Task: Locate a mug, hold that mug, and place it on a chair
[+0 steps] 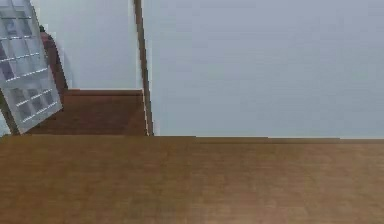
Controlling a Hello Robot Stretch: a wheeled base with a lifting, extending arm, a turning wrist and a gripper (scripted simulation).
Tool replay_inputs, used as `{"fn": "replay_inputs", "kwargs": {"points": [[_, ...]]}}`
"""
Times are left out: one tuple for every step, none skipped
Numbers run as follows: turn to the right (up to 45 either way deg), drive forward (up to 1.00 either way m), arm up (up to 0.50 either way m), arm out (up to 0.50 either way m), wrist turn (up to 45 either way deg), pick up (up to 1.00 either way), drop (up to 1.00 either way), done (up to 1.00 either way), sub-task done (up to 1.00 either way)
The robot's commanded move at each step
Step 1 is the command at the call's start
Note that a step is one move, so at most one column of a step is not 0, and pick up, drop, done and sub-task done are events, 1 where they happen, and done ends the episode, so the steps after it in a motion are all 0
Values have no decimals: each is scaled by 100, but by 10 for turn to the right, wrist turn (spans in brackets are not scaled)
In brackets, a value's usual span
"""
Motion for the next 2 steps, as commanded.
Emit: {"fn": "replay_inputs", "kwargs": {"points": [[-300,0,0,0,0,0,0,0,0],[-30,0,0,0,0,0,0,0,0]]}}
